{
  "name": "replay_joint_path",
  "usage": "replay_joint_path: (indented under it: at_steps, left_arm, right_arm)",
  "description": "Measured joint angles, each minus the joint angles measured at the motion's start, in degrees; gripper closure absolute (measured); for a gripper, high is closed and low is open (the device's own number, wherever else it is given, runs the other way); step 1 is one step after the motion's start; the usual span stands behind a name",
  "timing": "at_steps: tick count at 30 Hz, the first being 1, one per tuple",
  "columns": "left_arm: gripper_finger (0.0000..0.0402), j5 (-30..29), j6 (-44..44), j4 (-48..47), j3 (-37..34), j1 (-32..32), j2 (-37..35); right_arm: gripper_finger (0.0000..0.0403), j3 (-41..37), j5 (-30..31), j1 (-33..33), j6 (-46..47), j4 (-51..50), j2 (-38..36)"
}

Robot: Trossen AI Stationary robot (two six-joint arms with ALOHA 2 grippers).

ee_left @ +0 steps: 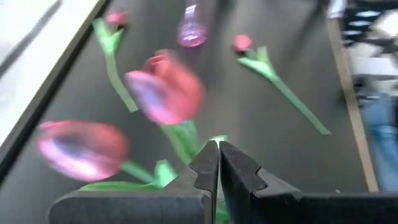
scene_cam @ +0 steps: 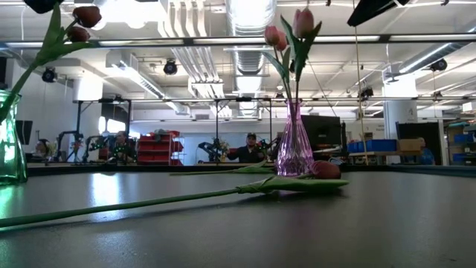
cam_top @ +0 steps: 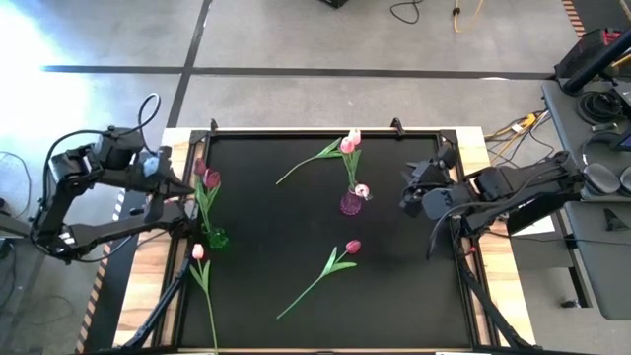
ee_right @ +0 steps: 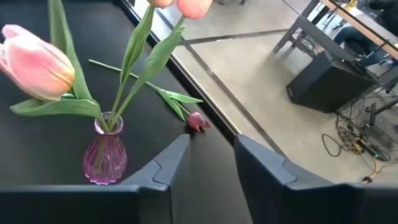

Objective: Sort flowers into vase by color
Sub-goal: Put the pink tulip into the purple vase

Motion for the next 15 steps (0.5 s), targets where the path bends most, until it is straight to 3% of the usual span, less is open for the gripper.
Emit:
replay_joint_path:
  at_steps: [3, 8, 11, 15]
  left_arm:
    - [0.0402, 5.2, 2.0, 0.7, 0.0, 0.0, -1.3]
    - [0.0402, 9.0, 5.0, 6.5, -1.3, 0.0, -2.9]
    - [0.0402, 14.0, 6.4, 11.7, -4.7, 0.0, -3.7]
    - [0.0402, 16.3, 7.7, 17.1, -10.5, 0.0, -4.4]
  right_arm:
    - [0.0303, 0.0, 0.0, 0.0, 0.1, -0.2, -0.3]
    - [0.0323, 0.0, 0.0, 0.0, 0.1, -0.2, -0.3]
    - [0.0329, -0.2, 0.0, 0.0, 0.1, -0.2, -0.3]
    - [0.0333, -0.3, 0.0, 0.0, 0.1, -0.2, -0.3]
